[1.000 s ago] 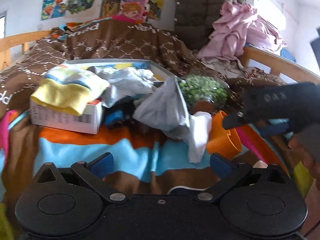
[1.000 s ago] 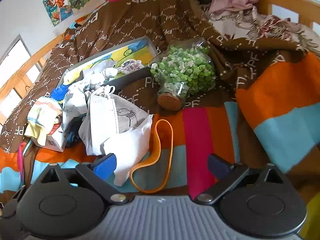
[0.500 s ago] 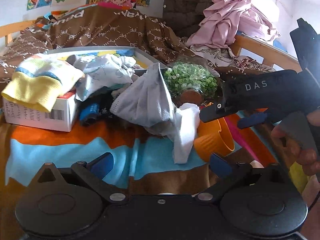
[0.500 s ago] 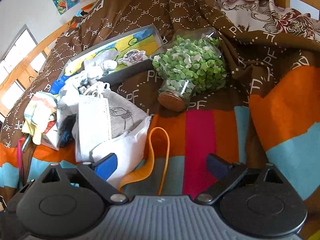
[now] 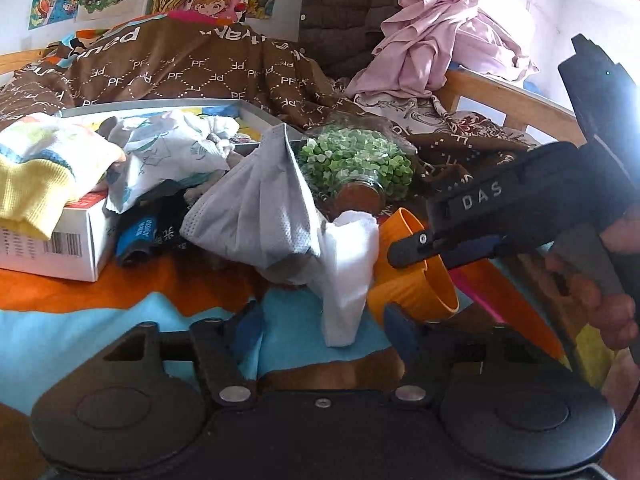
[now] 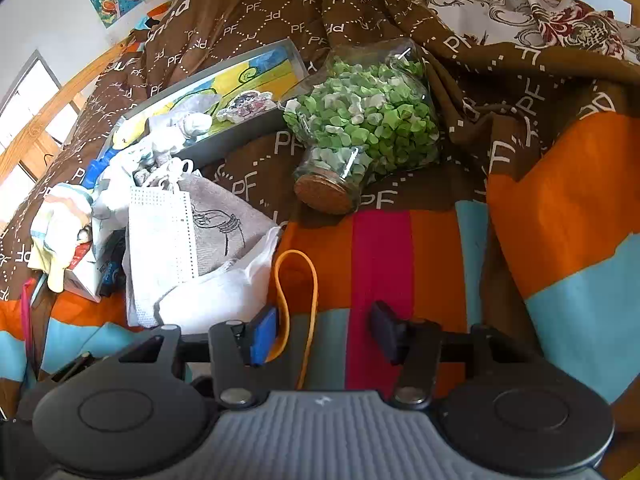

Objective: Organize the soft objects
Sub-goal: 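Grasp the orange silicone cup rim with the right tool while the left tool grasps a white tissue, then lift and carry the orange cup in the right tool and the tissue in the left tool to the tray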

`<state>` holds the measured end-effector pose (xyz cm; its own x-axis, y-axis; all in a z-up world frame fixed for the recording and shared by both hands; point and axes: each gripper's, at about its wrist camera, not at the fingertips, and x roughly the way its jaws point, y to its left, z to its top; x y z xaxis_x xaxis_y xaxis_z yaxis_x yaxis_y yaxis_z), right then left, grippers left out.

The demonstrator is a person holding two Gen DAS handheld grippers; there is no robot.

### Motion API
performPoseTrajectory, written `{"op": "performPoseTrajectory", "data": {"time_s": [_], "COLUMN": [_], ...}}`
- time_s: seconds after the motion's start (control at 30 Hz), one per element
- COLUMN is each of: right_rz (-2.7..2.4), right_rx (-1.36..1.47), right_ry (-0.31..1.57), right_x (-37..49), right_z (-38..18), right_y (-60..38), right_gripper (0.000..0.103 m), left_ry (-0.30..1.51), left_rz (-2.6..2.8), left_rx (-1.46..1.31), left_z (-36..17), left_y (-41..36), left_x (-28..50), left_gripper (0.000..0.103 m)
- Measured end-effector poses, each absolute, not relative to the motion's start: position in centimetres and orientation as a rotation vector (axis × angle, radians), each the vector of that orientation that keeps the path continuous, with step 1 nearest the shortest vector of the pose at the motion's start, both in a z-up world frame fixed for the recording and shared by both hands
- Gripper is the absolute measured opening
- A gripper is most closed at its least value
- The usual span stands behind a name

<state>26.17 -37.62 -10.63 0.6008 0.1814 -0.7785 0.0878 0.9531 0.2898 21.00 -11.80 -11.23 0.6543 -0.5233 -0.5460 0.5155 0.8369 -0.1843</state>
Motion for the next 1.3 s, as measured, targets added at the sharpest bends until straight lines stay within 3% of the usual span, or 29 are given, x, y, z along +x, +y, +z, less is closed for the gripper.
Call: {"op": "performPoseTrajectory", "data": {"time_s": [0.13,0.3,0.37,0.47,0.63,1.3], "right_rz": [0.059,0.085,0.097,0.104,0.114,0.146], "right_rx": [0.304,0.328,0.331,0.333,0.375,0.490], "right_ry": [0.927,0.935,0.932,0.925,0.898,0.675], "right_x": [26.2,26.3,26.4,26.5,26.4,25.1], "right_z": [-10.6,-10.9,-10.9,-10.9,-10.8,-8.3], "right_y": [-37.4,-37.5,-37.4,-37.4,-37.8,-39.1], "right_gripper": [0.040,0.022,0.016,0.013,0.009,0.006], "left_ry": [0.634,0.629,0.630,0.648,0.671,0.703], "left_rz": [-0.599,-0.616,-0.621,-0.624,-0.609,-0.534], "left_rx": [-0.035,-0.039,-0.040,-0.044,-0.069,0.032], "left_z": [-11.5,-11.6,-11.6,-11.8,-12.3,-8.0], "left_y": [-12.1,-12.8,-12.8,-13.0,-13.0,-12.9], "left_x": [21.4,21.7,21.8,21.9,21.8,18.6], "left_gripper": [0.048,0.038,0.029,0.016,0.006,0.003]}}
